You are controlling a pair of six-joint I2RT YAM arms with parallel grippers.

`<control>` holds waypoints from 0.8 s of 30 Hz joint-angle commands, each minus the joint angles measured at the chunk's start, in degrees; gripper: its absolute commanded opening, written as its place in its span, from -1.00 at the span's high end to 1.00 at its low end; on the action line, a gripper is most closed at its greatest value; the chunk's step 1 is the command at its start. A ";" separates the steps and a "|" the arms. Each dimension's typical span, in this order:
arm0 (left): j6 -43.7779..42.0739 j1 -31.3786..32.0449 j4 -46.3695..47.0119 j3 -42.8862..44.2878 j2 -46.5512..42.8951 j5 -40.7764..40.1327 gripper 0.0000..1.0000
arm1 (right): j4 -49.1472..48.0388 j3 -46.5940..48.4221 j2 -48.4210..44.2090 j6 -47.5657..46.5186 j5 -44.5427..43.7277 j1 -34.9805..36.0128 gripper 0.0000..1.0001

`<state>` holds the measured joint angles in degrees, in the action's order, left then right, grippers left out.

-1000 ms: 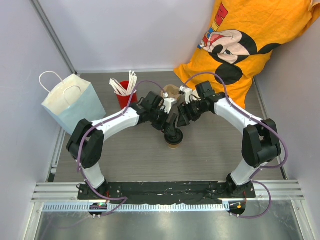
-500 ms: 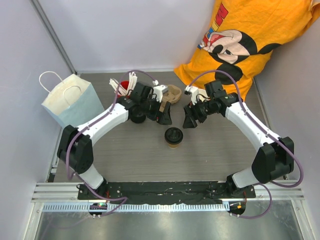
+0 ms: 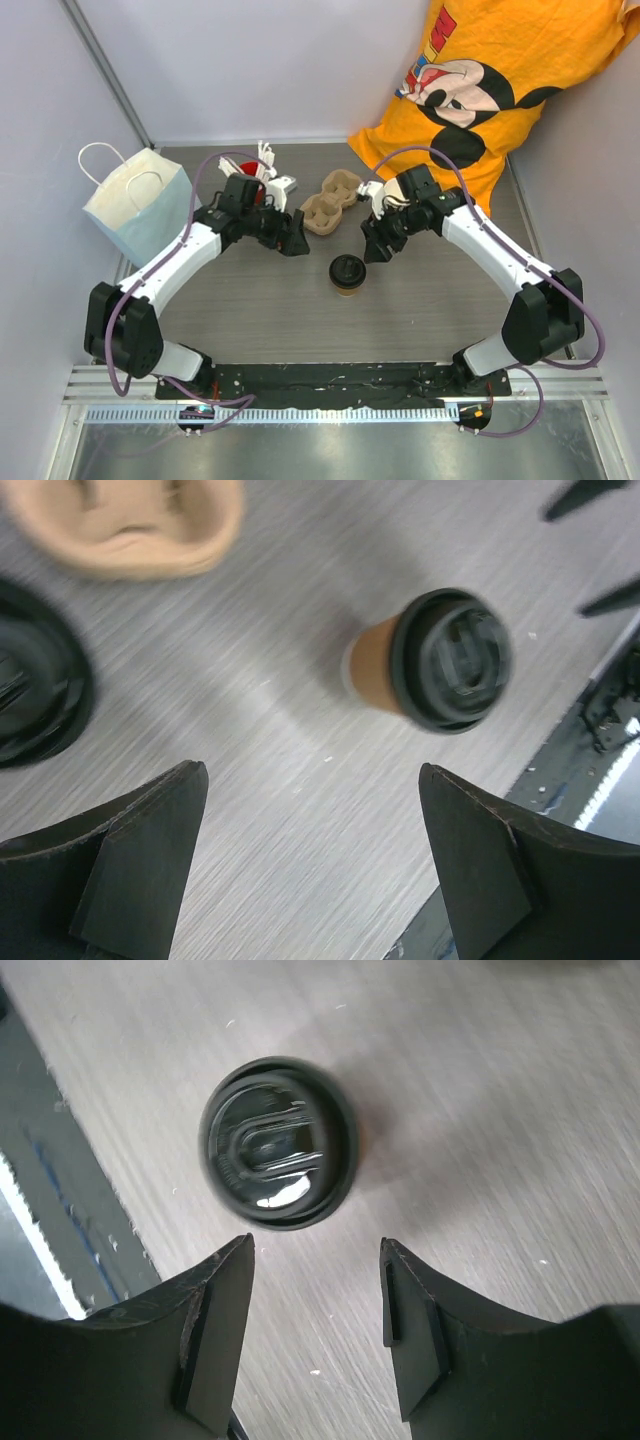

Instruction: Pack the takeout coffee

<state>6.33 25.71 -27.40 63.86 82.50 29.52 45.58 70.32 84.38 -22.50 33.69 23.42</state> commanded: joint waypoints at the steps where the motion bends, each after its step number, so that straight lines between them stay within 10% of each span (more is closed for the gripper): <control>1: -3.16 -4.18 -0.90 -2.33 -3.92 0.72 -0.82 | 6.87 3.06 -0.88 -9.21 6.10 4.51 -0.17; 24: -4.48 -9.89 -0.38 -7.69 -11.83 1.51 -0.82 | 7.59 6.58 7.91 -12.65 -0.20 17.89 -0.20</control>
<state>2.33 16.56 -29.45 56.73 72.27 29.87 54.65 74.52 92.03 -35.66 35.57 41.15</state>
